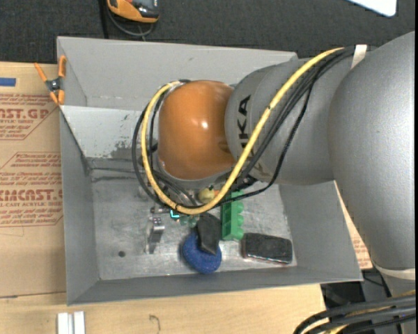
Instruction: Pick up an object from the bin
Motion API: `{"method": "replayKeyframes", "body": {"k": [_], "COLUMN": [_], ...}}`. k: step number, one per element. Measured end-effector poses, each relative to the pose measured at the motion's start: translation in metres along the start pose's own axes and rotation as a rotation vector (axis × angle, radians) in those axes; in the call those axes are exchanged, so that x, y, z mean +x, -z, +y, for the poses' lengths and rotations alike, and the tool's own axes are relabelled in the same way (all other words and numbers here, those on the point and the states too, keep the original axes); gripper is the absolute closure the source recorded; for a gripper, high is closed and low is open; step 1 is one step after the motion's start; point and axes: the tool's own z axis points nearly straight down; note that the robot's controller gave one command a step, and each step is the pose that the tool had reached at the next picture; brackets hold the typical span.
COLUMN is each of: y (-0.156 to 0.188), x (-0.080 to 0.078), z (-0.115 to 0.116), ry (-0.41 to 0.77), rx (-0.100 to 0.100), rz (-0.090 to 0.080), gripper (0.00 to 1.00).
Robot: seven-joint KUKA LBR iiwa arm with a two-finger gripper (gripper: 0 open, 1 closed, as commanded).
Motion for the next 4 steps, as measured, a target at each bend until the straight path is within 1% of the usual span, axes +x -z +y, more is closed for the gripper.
{"method": "replayKeyframes", "body": {"k": [1, 2, 3, 4], "y": [0.003, -0.033, -0.088, -0.091], "x": [-0.002, -0.007, -0.016, -0.009], "z": [-0.001, -0.047, -0.069, -0.083], "ry": [-0.002, 0.054, 0.070, 0.095], "rx": [-0.001, -0.003, 0.002, -0.006], "rz": [-0.007, -0.012, -0.011, -0.012], "gripper": [0.00, 0.00, 0.00, 0.00]}}
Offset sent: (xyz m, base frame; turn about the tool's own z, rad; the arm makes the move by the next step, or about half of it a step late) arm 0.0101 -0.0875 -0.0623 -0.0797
